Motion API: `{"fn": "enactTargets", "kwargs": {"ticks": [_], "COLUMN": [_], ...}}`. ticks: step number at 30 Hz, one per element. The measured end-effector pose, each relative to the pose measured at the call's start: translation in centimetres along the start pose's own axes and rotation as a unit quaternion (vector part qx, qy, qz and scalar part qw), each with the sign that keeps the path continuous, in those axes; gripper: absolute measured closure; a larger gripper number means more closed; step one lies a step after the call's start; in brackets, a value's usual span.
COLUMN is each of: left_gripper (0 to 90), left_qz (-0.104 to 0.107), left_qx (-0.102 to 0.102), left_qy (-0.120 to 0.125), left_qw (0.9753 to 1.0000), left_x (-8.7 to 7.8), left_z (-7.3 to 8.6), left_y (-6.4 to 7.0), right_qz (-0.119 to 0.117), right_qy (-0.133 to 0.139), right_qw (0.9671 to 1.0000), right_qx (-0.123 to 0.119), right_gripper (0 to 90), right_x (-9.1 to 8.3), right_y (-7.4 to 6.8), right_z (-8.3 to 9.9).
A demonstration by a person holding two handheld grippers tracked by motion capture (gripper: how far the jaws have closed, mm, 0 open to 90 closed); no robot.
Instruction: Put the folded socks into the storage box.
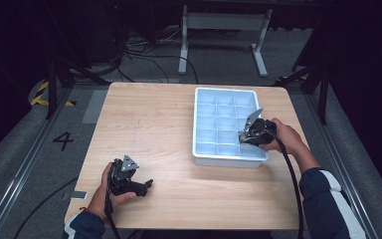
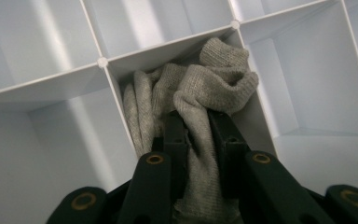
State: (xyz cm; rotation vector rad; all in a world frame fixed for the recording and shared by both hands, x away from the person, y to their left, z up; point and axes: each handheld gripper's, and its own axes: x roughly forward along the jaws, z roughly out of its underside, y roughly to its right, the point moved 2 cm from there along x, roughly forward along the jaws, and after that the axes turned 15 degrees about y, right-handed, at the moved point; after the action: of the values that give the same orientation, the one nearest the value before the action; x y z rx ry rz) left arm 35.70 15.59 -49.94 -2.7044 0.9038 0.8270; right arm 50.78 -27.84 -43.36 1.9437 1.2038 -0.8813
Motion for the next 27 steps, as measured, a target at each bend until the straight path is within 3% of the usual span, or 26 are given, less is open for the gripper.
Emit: {"fn": "enactTargets", "kwargs": {"ticks": [4, 14, 18, 27], "left_gripper": [0.4, 0.4, 0.4, 0.4], "left_qz": [0.000, 0.000, 0.000, 0.000], "left_qx": [0.000, 0.000, 0.000, 0.000], "left_qy": [0.000, 0.000, 0.000, 0.000], "left_qw": [1.0000, 1.0000, 1.0000, 1.0000], "left_x": [0.0, 0.0, 0.0, 0.0], "left_z": [0.0, 0.0, 0.0, 0.0], "left_y": [0.0, 0.0, 0.0, 0.0], "right_qz": [0.003, 0.007, 0.000, -0.003], "right_qy": [0.001, 0.039, 0.067, 0.031], "right_qw": [1.0000, 0.9988, 0.9970, 0.9991], "right_qx": [0.009, 0.029, 0.038, 0.030], "right_gripper": [76.8, 67.9, 73.8, 80.3], "right_x": [0.0, -1.5, -2.3, -1.1], "right_y": [0.0, 0.4, 0.4, 0.1], "right_z": [0.0, 0.4, 0.0, -0.4]}}
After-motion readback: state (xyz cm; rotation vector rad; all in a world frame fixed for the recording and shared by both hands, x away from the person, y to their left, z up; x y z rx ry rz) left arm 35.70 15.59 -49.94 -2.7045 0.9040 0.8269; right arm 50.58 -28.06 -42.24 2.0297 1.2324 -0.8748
